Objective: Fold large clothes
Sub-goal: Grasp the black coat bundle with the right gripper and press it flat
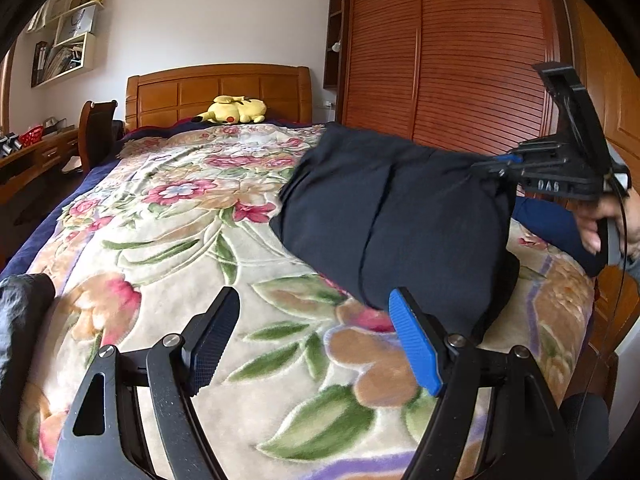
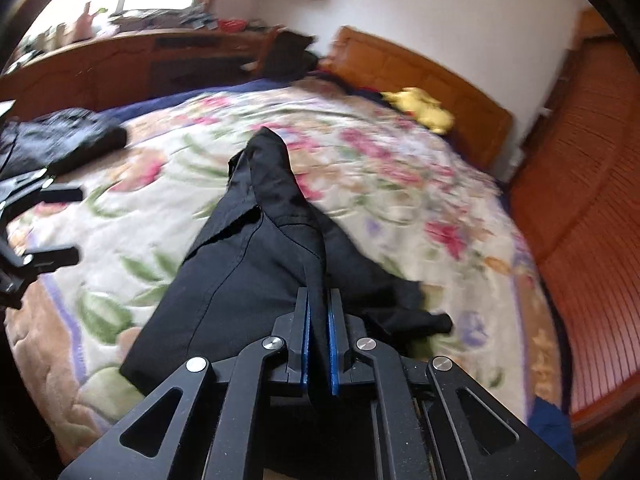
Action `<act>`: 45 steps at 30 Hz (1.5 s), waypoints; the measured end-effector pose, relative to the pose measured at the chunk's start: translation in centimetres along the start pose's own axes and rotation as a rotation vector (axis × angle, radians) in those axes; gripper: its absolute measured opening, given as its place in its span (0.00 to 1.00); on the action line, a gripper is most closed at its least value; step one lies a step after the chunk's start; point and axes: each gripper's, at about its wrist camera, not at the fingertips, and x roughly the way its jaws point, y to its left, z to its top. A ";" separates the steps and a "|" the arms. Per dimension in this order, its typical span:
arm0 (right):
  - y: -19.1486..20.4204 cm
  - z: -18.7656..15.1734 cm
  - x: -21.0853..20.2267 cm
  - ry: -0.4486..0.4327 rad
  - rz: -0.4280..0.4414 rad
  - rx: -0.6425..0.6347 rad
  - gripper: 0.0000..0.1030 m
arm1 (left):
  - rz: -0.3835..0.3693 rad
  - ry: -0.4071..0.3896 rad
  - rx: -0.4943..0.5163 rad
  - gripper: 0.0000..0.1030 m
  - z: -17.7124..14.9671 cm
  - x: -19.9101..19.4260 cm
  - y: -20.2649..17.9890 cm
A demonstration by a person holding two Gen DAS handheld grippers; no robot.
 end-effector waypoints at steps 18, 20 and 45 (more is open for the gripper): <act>-6.4 -13.1 1.7 0.138 -0.076 0.332 0.16 | -0.032 0.024 0.041 0.76 -0.2 1.1 -2.7; -6.6 -12.9 0.3 0.101 -0.119 0.328 0.29 | -0.032 0.023 0.047 0.76 -0.2 1.1 -3.0; 3.2 -14.4 5.1 0.036 0.128 0.326 0.53 | -0.043 0.021 0.031 0.76 -0.6 0.6 -2.3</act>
